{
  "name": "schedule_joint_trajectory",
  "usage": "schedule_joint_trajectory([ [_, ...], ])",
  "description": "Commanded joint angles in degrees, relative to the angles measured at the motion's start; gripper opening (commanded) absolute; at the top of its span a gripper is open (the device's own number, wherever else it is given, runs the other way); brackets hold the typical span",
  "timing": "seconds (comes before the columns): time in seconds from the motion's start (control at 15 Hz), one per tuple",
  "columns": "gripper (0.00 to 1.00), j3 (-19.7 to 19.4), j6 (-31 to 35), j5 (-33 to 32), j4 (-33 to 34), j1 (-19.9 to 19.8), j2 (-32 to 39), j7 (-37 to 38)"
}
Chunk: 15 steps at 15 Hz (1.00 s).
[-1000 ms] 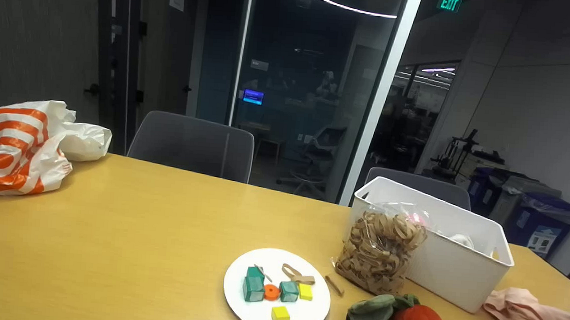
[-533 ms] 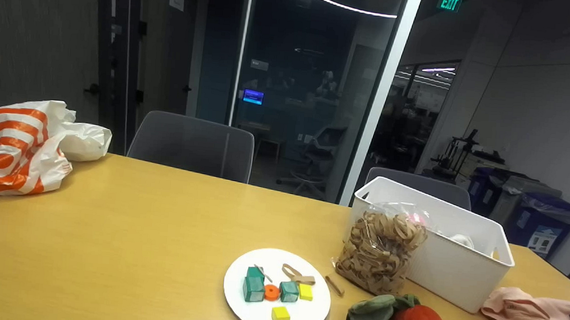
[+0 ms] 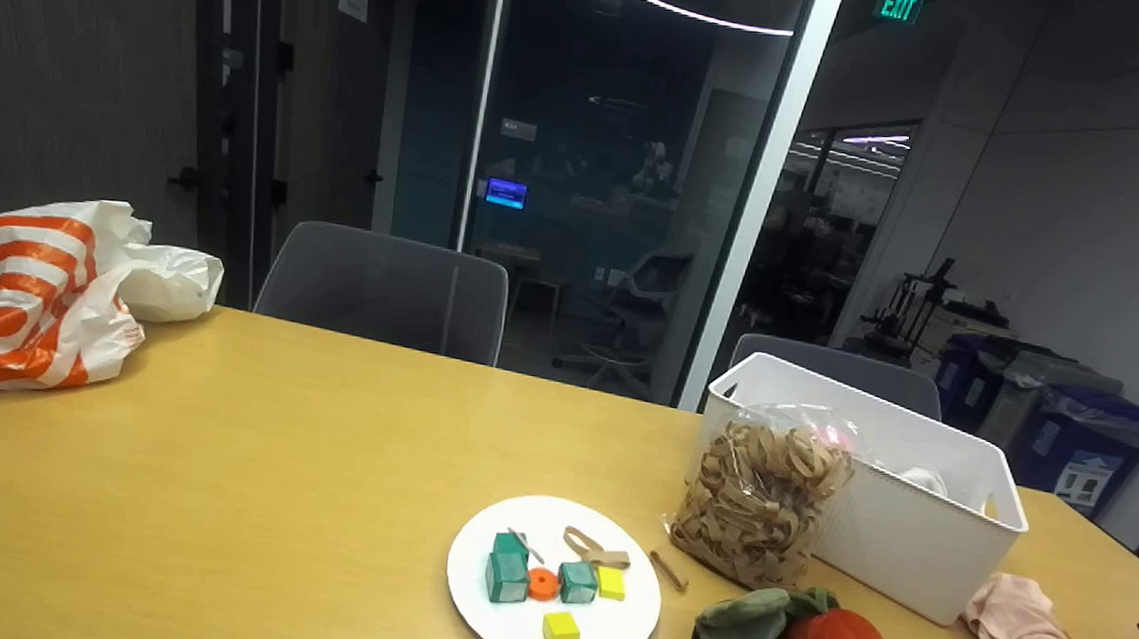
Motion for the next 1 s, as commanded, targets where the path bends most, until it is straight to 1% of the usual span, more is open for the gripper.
schedule_joint_trajectory([
  [0.0, 0.85, -0.1, -1.2, -1.4, 0.0, 0.7, 0.3, 0.7],
  [0.13, 0.99, 0.2, -1.0, -1.5, -0.2, 1.4, 1.6, 0.2],
  [0.4, 1.0, 1.4, -1.2, -1.0, -0.4, 4.1, 4.8, -0.1],
  [0.47, 1.0, 2.4, -0.3, -1.4, -0.5, 4.8, 5.8, 0.2],
  [0.6, 1.0, 5.7, 2.3, -4.3, -0.5, 4.7, 8.3, 3.0],
  [0.67, 0.99, 8.7, 4.8, -8.1, -0.5, 3.5, 10.4, 6.9],
  [0.8, 1.0, 13.3, 8.3, -16.0, -0.5, 1.7, 13.1, 14.5],
  [0.93, 1.0, 17.9, 11.0, -26.3, -0.5, -1.1, 15.6, 24.2],
])
